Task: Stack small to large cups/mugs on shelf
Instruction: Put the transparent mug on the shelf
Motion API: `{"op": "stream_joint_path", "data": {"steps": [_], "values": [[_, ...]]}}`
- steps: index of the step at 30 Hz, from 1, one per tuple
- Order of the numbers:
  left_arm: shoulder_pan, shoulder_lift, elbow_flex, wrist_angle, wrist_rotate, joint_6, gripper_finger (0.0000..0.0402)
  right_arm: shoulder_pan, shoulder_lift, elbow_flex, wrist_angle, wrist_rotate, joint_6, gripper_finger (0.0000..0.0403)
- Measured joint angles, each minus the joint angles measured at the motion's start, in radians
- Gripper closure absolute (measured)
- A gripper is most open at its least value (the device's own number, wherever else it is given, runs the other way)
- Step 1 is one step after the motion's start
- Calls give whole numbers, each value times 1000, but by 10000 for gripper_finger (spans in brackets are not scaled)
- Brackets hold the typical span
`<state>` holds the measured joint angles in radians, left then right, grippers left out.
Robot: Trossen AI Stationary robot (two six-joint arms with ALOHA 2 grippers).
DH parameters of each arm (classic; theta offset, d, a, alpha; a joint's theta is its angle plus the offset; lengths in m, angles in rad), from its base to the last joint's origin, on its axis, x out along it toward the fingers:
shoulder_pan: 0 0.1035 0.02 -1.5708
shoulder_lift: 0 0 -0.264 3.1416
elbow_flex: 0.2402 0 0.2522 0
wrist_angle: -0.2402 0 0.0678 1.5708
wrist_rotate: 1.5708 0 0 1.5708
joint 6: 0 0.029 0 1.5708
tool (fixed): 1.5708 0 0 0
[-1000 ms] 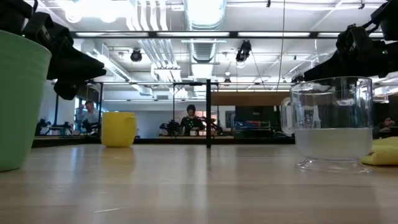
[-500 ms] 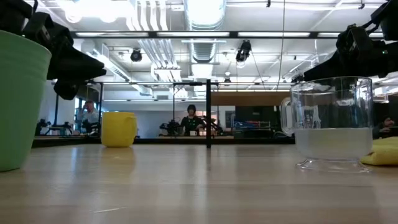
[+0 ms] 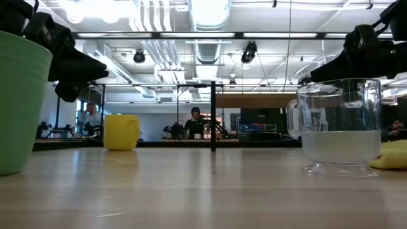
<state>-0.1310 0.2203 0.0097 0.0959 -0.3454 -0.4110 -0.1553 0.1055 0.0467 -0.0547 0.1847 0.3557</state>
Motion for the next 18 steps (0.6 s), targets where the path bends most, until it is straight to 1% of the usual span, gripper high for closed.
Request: {"op": "stream_joint_path", "data": {"steps": [10, 13, 16, 18], "values": [[0, -1, 0, 1, 4, -22, 320, 0, 2, -1, -9, 0, 348, 334], [0, 1, 0, 1, -23, -54, 320, 0, 3, -1, -9, 5, 375, 331], [0, -1, 0, 1, -55, -46, 320, 0, 3, -1, 2, 8, 364, 329], [0, -2, 0, 0, -57, -24, 320, 0, 2, -1, 15, 14, 334, 328]]}}
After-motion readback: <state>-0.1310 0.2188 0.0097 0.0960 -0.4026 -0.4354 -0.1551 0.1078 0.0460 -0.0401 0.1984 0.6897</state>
